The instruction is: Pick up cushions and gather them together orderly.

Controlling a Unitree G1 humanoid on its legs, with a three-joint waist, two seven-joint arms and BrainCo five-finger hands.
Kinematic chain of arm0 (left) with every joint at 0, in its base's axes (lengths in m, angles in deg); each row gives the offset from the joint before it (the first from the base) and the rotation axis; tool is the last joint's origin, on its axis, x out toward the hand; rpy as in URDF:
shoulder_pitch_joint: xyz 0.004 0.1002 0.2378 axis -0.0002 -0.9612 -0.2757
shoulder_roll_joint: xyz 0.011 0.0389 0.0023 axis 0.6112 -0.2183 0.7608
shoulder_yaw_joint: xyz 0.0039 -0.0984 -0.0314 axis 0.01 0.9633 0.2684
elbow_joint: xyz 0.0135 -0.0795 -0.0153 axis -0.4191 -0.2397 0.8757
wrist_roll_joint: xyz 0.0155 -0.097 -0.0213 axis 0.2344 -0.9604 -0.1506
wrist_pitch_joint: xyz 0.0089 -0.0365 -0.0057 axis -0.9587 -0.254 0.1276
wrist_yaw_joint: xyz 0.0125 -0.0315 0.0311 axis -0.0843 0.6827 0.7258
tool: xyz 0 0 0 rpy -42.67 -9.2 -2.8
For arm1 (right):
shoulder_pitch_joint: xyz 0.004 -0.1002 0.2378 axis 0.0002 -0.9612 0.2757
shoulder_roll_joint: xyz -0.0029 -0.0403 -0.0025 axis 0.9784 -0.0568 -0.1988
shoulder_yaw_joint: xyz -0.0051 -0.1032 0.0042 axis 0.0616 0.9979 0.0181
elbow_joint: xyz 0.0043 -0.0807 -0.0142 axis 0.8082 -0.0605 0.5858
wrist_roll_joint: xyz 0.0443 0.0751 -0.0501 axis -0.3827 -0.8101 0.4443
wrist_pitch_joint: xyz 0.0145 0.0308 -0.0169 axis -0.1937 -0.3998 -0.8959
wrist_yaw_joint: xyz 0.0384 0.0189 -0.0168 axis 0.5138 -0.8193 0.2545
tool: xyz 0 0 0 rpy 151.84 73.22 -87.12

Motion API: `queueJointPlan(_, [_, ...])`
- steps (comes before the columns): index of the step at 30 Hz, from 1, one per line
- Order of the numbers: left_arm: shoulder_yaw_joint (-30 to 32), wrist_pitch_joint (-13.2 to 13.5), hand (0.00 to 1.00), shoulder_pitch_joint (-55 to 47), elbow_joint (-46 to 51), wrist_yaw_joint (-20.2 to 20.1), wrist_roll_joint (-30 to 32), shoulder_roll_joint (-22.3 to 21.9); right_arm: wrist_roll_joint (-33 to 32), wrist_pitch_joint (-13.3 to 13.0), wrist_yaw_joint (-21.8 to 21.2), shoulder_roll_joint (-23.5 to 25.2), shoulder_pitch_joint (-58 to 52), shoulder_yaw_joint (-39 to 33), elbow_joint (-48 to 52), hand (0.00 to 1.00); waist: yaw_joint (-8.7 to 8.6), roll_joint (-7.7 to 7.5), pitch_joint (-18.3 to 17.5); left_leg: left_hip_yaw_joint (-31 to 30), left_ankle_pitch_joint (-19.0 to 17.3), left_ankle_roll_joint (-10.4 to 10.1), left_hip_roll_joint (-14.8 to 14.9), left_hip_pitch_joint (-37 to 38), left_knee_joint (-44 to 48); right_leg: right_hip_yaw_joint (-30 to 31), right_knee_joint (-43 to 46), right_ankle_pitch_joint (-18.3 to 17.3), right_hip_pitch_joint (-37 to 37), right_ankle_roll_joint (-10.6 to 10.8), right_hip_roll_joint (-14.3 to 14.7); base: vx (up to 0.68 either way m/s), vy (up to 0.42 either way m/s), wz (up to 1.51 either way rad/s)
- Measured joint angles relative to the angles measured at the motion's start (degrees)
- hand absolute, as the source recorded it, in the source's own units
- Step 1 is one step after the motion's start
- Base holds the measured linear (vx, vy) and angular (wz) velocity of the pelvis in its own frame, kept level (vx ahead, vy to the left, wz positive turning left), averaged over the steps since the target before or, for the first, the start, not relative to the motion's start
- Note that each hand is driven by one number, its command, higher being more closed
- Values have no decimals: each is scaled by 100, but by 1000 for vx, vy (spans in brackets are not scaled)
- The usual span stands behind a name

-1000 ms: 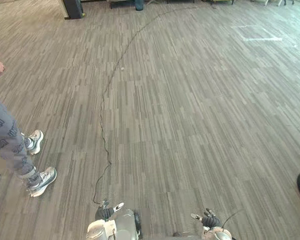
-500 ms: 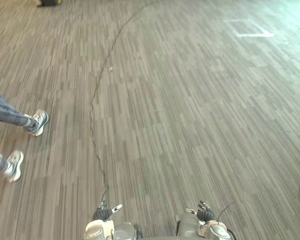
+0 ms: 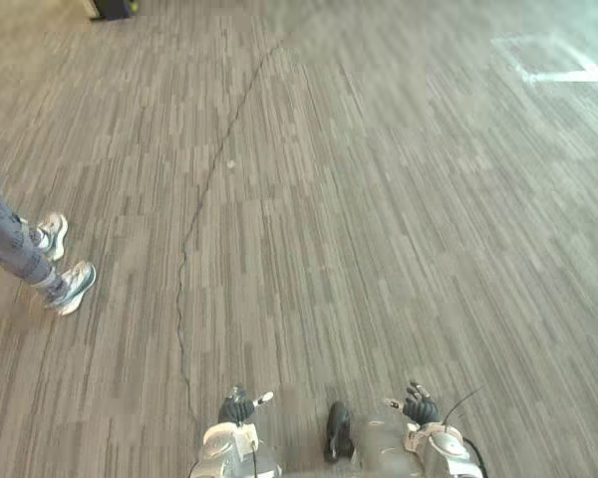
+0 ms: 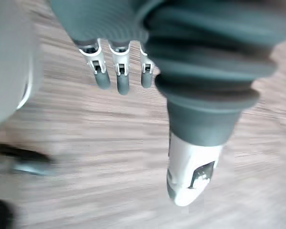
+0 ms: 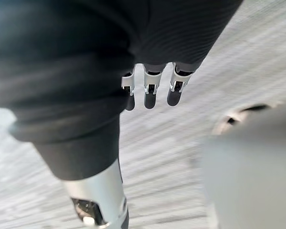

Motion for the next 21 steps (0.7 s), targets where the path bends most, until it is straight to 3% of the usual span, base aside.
queueJointPlan(1, [1,9,0,3,55,2,0,5,-3,4,4,2,2,-7,-10,0,10,-12,2,86,-60,-11,-85,-209,-479,66,-107,29,149,80,-28,580,65,-41])
queueJointPlan(3, [2,30,0,-1,166,4,-10,32,1,6,10,84,88,-118,-35,0,52,-110,57,-30,150,-46,-660,-489,-2539,335,-252,-134,494,321,-301,492,138,-58])
queueJointPlan(4, [-1,39,0,-14,191,11,-24,29,13,6,10,81,102,-118,-66,0,66,-110,56,-261,433,-103,-864,-544,-3308,466,-317,-200,604,410,-375,493,232,-80])
queueJointPlan(5, [-2,47,0,-21,215,18,-65,36,17,8,15,84,119,-105,-116,0,138,-105,51,-588,1024,-215,-1019,-598,-3951,684,-440,-308,730,499,-446,612,326,-106])
queueJointPlan(6, [-13,74,0,-24,213,24,-124,50,22,7,20,80,108,-42,-137,0,254,-123,1,-737,1594,-242,-1122,-538,-4003,991,-569,-393,842,622,-486,529,299,-102])
queueJointPlan(8, [-10,93,0,-11,211,27,-131,206,65,6,-1,200,111,47,-225,0,194,-381,-110,-687,1070,115,-1348,-700,-3505,1268,-287,-443,755,620,-749,516,231,-47])
queueJointPlan(9, [-6,92,0,1,208,17,-129,232,71,2,-8,210,100,58,-207,0,182,-419,-123,-654,907,209,-1356,-757,-3210,1384,93,-457,614,643,-819,565,251,-21])
queueJointPlan(10, [-12,93,0,10,179,16,-126,261,73,10,-5,218,73,57,-218,0,216,-484,-158,-473,645,317,-1368,-648,-3026,1620,869,-508,326,731,-901,529,264,-39])
queueJointPlan(12, [-71,94,0,15,37,29,-121,365,75,-6,-20,244,100,73,-199,0,217,-587,-154,-211,240,412,-1464,-106,-3096,1836,2929,-70,-461,1170,-1120,555,241,-59])
queueJointPlan(13, [-158,41,0,9,-110,35,-104,469,77,-28,-40,242,118,95,-163,0,180,-591,-122,-75,7,439,-1492,430,-3198,1697,4166,96,-850,1250,-1278,490,158,-55])
queueJointPlan(15, [-264,-11,0,-57,-268,43,-50,559,141,-45,-63,194,116,199,-33,0,61,-534,-108,68,-87,453,-1494,1145,-3561,1122,4959,-126,-1238,905,-1454,488,121,-51])
queueJointPlan(16, [-293,-12,0,-83,-319,43,-1,578,248,-65,-71,140,124,339,19,0,34,-481,-109,160,-83,448,-1449,1575,-3908,755,4925,-358,-1480,757,-1404,603,103,-55])
queueJointPlan(17, [-335,-17,0,-111,-361,40,1,578,284,-103,-89,118,165,365,32,0,-1,-423,-114,290,-80,442,-1359,1898,-4171,402,4589,-580,-1733,660,-1274,506,69,-53])
queueJointPlan(19, [-344,-22,0,-114,-365,37,1,567,284,-120,-110,85,218,362,45,0,-45,-391,-94,501,-78,440,-1245,2215,-4391,-73,3723,-682,-2164,582,-1077,573,27,-42])
queueJointPlan(21, [-362,-21,0,-79,-363,38,0,503,279,-120,-115,9,252,339,46,0,-103,-324,-56,716,-39,370,-1141,2576,-4650,-663,1988,-175,-2530,363,-785,548,-23,-31])
